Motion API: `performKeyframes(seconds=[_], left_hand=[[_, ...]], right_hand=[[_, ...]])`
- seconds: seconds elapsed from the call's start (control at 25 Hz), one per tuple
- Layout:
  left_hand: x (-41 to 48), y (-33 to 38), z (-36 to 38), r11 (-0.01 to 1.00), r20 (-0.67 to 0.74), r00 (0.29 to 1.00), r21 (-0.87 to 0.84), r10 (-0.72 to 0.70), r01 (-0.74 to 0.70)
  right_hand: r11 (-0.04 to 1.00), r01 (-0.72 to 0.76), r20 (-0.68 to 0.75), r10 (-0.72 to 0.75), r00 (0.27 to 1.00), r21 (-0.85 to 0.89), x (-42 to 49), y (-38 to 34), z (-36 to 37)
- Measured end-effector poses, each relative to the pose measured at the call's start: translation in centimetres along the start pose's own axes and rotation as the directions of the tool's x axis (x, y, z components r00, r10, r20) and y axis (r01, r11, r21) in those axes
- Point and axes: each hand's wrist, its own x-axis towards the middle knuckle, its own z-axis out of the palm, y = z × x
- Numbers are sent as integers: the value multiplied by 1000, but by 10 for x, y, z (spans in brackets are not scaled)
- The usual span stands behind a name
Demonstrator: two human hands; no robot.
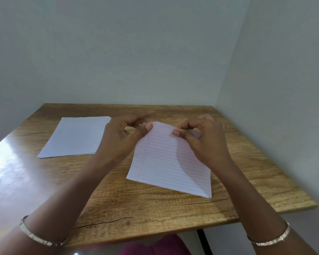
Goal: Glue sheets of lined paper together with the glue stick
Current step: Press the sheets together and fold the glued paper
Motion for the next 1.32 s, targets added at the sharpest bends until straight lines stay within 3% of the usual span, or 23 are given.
performKeyframes(seconds=[0.08, 0.24, 0.48, 0.72, 0.96, 1.16, 1.32], left_hand=[[-1, -1, 3, 994, 37, 998, 96, 53, -56], [1, -2, 5, 946, -44, 979, 270, 198, -180], [3, -2, -3, 976, -146, 979, 188, 140, -112], [-2, 2, 4, 901, -47, 966, 374, 256, -221], [-1, 0, 1, 957, -132, 977, 258, 169, -131], [-3, 4, 9, 879, -78, 964, 435, 255, -197], [-1, 8, 12, 923, -122, 966, 344, 229, -175]], right_hand=[[1000, 3, 10, -3, 1000, -16, 1, -3, 1], [999, 33, 46, -32, 998, -8, 3, -11, 3], [990, -50, 33, 46, 998, 132, 3, 2, -11], [976, -93, 130, 68, 989, 197, 7, -1, -6], [848, -209, 91, 188, 978, 487, 2, 6, -18], [835, -241, 133, 201, 971, 494, 0, 2, -17], [800, -265, 118, 240, 964, 539, 1, 4, -20]])
